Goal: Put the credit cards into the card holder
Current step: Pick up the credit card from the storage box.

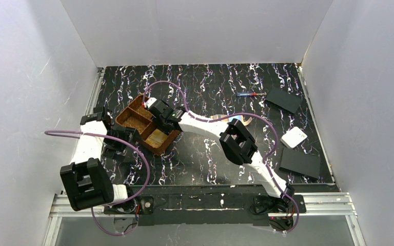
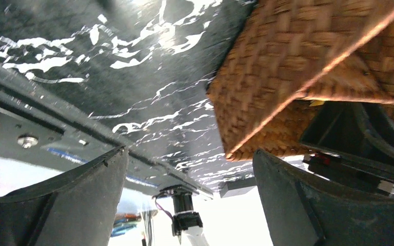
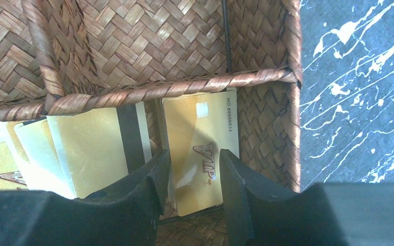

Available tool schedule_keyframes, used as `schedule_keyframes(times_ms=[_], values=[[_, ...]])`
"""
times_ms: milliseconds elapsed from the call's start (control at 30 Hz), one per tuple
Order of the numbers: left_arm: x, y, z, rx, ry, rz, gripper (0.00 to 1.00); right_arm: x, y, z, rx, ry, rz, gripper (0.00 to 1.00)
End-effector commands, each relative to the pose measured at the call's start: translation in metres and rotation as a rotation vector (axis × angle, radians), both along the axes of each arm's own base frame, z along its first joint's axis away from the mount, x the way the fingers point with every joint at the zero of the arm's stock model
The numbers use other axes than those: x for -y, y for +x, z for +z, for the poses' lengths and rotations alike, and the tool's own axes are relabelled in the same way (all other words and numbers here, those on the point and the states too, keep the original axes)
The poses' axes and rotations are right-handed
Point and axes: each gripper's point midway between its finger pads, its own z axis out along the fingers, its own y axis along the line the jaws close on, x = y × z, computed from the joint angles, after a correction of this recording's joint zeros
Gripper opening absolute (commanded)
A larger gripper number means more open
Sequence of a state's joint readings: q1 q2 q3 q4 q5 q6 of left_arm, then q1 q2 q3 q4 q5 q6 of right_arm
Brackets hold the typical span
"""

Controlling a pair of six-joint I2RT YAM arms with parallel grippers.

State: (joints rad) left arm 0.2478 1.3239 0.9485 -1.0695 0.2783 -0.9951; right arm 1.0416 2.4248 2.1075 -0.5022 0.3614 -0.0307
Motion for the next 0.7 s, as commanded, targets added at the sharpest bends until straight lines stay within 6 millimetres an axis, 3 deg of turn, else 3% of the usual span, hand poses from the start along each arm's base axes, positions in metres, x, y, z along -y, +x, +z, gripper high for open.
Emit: schedule_keyframes(times_ms=[0,533,667], values=[[0.000,0.031,0.009,0.159,0.016,-0.048,0.91,-0.009,0.016,0.042,0.076,0.073,-0.028,0.49],[0.006,0.035,-0.003,0.138,0.006,-0.083,0.93,0.018,0.033,0.055,0.107,0.025,-0.108,0.48],[0.010,0.035,-0.005,0.128,-0.004,-0.086,0.94,0.016,0.032,0.062,0.100,0.040,-0.094,0.47]])
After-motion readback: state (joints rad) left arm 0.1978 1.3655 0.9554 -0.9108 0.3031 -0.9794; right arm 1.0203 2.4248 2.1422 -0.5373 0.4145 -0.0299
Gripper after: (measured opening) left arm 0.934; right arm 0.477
